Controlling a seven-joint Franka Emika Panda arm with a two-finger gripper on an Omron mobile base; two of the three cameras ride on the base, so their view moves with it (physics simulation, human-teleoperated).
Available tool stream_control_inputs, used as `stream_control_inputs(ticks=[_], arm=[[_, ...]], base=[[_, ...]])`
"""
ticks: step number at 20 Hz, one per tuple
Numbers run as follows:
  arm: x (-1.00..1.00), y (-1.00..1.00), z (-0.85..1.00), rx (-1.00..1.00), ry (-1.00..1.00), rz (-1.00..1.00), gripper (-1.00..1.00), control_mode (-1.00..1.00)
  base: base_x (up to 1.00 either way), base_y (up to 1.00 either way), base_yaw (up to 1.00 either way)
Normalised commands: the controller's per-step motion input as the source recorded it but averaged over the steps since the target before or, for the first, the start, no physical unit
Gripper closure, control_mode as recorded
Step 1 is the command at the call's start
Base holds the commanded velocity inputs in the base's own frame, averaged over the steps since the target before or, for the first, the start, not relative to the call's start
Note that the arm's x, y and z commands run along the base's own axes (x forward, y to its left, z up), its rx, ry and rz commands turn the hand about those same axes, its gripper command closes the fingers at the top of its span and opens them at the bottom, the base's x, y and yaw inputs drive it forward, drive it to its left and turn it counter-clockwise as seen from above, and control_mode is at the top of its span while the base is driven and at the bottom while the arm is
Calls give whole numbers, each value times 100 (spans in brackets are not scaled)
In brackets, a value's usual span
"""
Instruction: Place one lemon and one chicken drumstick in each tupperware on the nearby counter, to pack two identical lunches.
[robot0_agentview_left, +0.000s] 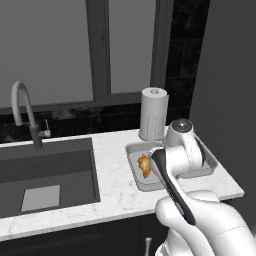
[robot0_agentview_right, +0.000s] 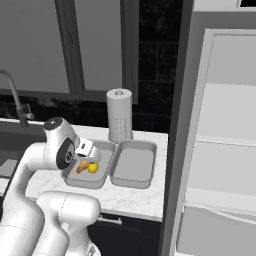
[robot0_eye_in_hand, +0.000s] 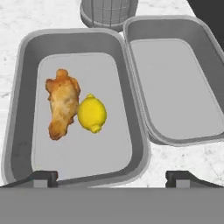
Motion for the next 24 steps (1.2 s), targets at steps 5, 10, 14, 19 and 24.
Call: stream_control_inputs(ticks=[5, 10, 14, 19, 24], arm=[[-95, -25, 96, 0, -28, 2, -100, -100], [-88, -17, 98, 0, -23, 5, -100, -100], [-92, -4, 49, 0, -9, 10, -100, -100], [-40, 0, -2, 0, 0, 7, -100, 100], [0, 0, 0, 0, 0, 0, -100, 100]], base=[[0, 0, 0], [0, 0, 0], [0, 0, 0], [-60, 0, 12], [-100, -39, 5]])
